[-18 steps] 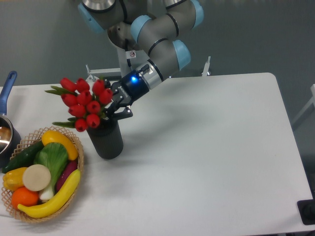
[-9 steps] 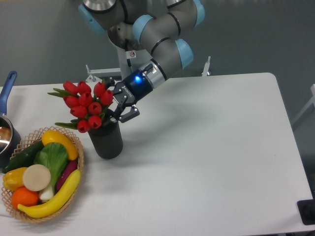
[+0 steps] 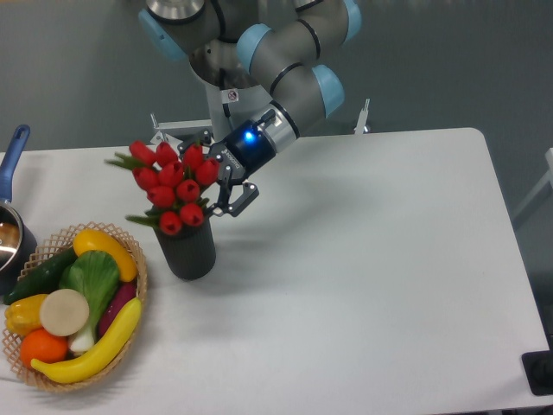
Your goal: Insert the flowers into the vase
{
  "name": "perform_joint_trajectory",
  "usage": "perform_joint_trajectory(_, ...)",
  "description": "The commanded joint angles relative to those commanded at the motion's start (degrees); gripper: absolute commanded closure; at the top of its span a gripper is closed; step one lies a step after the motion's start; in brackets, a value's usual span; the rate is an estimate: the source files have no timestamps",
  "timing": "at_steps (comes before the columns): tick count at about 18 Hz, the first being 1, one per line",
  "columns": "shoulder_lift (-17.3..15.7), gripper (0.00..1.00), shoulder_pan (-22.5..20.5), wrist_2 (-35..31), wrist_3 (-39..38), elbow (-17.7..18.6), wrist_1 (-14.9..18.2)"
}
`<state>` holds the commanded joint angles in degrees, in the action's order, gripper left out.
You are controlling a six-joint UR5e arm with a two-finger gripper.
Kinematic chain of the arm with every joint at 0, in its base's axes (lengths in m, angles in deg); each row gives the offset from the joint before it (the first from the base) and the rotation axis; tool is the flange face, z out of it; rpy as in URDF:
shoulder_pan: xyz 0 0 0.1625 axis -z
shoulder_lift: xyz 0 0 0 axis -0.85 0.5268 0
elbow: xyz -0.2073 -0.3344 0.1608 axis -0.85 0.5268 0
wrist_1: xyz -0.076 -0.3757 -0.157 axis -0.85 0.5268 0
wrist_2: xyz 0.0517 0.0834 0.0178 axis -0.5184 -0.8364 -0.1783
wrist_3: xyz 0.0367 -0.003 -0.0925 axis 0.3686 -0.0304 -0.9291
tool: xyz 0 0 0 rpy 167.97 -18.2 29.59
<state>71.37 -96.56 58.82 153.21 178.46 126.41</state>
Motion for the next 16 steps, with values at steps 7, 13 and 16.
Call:
perform_joint_trajectory(7, -1.1, 0.00, -1.3, -1.4, 0.1, 0.4, 0.1)
perform_joint_trajectory(13, -2.6, 0.00, -3.0, -1.6, 0.0, 0.9, 0.1)
perform_joint_trajectory(16, -3.4, 0.00, -3.7, -1.6, 0.0, 1.2, 0.1)
